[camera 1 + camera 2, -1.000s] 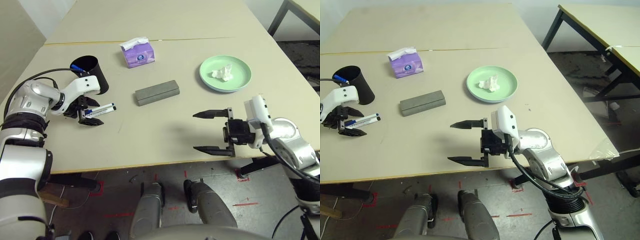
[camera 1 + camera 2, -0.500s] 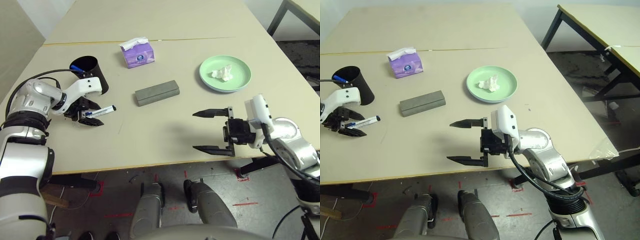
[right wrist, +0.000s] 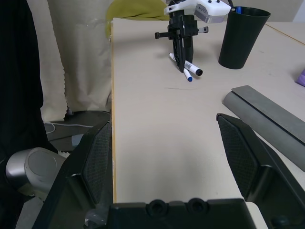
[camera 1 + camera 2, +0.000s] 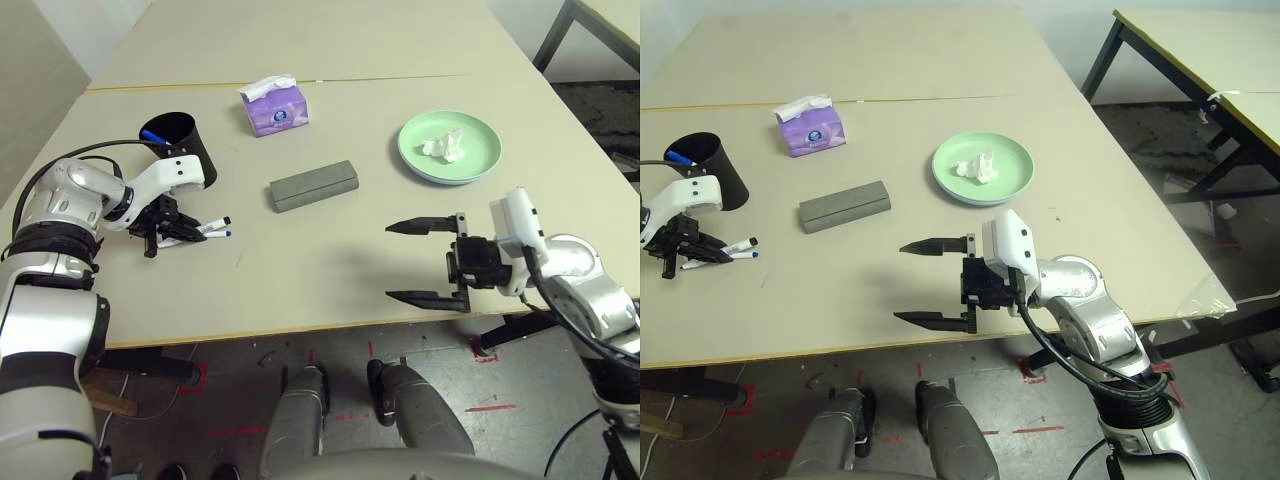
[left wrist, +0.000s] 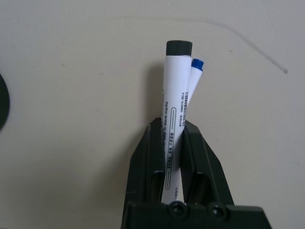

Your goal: Organize and tidy the items on the table.

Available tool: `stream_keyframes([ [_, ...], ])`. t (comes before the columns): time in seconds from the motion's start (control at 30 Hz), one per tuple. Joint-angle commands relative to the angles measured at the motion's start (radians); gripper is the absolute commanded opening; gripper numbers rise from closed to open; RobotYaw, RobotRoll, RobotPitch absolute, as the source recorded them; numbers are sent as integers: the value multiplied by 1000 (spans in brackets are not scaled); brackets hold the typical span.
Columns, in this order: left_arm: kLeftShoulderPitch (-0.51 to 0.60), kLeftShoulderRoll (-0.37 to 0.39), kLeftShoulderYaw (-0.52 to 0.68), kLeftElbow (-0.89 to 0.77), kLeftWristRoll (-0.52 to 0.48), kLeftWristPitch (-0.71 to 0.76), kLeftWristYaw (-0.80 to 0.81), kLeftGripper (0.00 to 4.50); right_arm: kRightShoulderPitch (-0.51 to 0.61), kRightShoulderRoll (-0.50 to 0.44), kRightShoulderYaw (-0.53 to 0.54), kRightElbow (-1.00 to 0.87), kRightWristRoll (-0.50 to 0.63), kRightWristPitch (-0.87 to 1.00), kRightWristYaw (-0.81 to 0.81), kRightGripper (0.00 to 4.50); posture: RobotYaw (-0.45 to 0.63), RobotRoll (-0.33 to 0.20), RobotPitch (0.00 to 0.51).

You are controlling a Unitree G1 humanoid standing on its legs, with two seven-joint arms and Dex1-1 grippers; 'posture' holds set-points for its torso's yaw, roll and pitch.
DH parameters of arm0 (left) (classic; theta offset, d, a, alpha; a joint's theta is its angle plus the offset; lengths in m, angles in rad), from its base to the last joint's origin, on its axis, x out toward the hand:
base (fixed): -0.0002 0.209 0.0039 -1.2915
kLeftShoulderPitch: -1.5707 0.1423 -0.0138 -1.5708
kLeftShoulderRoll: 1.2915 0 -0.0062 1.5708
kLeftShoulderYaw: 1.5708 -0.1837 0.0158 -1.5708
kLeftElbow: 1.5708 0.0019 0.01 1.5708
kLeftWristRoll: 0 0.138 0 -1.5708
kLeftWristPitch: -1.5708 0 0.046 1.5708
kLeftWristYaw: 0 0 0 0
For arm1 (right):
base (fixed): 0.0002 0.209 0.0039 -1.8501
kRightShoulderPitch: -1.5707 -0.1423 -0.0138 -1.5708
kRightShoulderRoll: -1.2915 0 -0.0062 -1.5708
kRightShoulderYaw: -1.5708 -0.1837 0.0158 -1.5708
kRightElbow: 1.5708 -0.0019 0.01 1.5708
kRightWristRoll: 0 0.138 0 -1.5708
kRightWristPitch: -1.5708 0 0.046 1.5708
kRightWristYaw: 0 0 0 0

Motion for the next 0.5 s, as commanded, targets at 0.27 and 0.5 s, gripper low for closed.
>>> stream_keyframes([
  [0.27,7,12,29,-22,-24,82,-63,1356,-1,-6,18,-3,-14,-5,19,4500,-152,0,188],
  [0.5,33,24,34,-45,-39,85,-68,3311,-3,4,27,0,-19,-7,23,4500,-145,0,186],
])
